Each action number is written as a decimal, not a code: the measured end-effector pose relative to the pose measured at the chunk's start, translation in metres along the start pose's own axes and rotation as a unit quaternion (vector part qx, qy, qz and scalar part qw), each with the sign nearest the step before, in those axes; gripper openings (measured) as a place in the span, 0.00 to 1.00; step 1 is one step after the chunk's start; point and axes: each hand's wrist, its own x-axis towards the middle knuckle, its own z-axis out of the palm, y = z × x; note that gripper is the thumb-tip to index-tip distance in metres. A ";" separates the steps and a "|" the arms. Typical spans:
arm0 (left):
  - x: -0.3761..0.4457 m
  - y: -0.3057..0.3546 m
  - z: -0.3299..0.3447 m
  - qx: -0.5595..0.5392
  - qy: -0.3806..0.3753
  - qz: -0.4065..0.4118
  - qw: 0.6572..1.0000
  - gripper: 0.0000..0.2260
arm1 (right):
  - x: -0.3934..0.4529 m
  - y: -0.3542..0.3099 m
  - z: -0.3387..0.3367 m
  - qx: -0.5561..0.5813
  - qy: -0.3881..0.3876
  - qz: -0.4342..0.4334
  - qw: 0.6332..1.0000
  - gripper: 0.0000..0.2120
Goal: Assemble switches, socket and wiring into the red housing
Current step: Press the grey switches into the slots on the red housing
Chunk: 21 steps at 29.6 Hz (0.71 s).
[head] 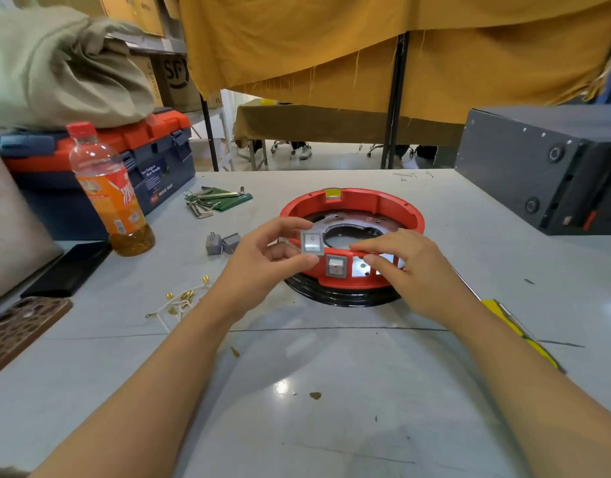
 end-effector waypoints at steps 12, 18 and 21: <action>-0.015 -0.003 0.026 0.054 -0.093 0.077 0.991 0.19 | -0.003 0.001 -0.006 0.038 0.038 0.007 0.999 0.07; -0.019 -0.006 0.041 0.088 -0.046 0.130 0.987 0.16 | -0.009 -0.007 -0.012 0.130 -0.050 0.020 0.990 0.10; -0.020 -0.004 0.048 0.095 0.000 0.116 0.989 0.16 | -0.009 -0.007 -0.011 0.112 -0.030 0.022 0.993 0.11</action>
